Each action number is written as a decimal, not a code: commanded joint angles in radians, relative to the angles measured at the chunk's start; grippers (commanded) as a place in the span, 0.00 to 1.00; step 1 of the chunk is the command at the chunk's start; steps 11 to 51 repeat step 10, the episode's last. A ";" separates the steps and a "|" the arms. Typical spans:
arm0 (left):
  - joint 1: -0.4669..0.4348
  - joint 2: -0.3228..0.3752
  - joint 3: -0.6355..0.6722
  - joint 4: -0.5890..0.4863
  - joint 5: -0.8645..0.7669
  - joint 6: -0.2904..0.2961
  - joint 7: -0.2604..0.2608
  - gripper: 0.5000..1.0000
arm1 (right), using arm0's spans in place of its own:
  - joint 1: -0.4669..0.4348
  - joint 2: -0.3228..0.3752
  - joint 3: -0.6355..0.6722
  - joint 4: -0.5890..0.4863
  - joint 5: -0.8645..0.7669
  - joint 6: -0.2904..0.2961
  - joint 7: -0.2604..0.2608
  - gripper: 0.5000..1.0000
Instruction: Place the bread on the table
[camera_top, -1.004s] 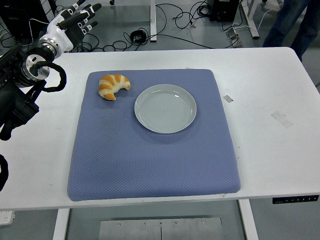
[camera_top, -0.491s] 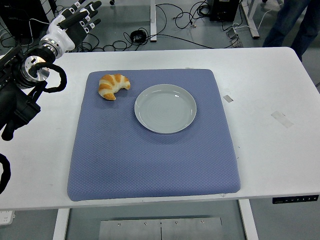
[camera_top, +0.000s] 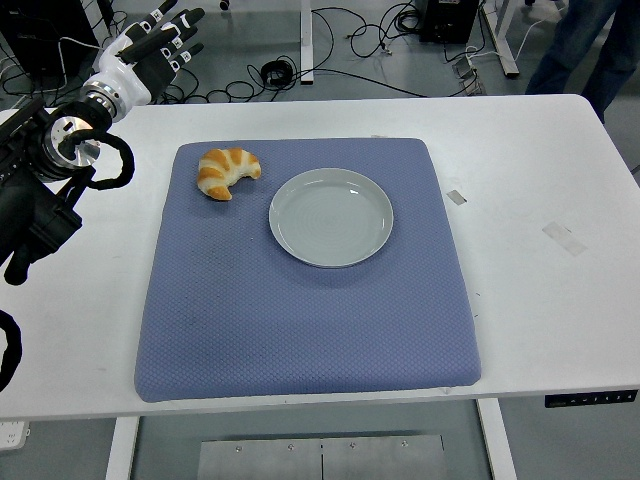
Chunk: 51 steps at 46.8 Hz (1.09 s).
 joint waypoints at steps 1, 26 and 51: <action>0.000 0.000 0.000 0.000 0.001 -0.003 0.000 0.96 | -0.001 0.000 0.000 -0.005 0.000 -0.003 0.000 1.00; 0.002 -0.002 0.005 0.000 0.001 -0.005 -0.002 0.96 | -0.006 0.000 -0.004 -0.012 0.000 -0.006 0.000 1.00; 0.002 -0.002 0.005 0.000 0.001 -0.005 -0.002 0.96 | -0.006 0.000 -0.004 -0.012 0.000 -0.006 0.000 1.00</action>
